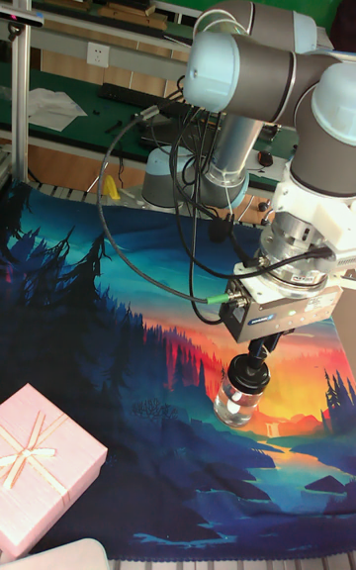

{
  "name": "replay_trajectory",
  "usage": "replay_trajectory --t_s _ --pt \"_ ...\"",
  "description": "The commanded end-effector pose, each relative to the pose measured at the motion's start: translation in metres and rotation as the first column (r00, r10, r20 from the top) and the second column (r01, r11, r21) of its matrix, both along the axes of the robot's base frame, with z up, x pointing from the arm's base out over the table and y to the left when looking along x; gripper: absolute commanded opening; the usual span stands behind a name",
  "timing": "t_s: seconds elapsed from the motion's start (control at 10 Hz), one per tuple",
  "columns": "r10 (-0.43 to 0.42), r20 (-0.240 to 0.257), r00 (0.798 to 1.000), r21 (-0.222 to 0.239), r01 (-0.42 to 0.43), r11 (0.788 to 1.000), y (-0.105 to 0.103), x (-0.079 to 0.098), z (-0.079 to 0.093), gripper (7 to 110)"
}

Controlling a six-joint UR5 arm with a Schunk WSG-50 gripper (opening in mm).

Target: Screw the lid onto the jar

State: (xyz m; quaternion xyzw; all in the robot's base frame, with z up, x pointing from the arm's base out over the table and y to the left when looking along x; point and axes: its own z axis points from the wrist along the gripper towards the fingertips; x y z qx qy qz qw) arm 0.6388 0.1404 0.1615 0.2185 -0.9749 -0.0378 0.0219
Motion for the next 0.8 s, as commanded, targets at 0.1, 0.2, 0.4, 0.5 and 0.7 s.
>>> replay_trajectory --t_s 0.1,0.2,0.4,0.5,0.7 --pt "0.059 -0.017 0.998 -0.005 -0.059 0.998 0.001 -0.012 -0.008 22" --pt "0.050 -0.019 0.999 -0.004 -0.050 0.999 0.002 -0.013 -0.008 44" --pt "0.011 -0.033 0.999 -0.011 -0.011 1.000 0.003 -0.018 -0.003 44" --pt "0.013 -0.027 1.000 -0.016 -0.014 1.000 0.002 -0.017 -0.005 44" --pt "0.007 -0.021 1.000 -0.025 -0.007 1.000 0.006 -0.025 -0.007 66"
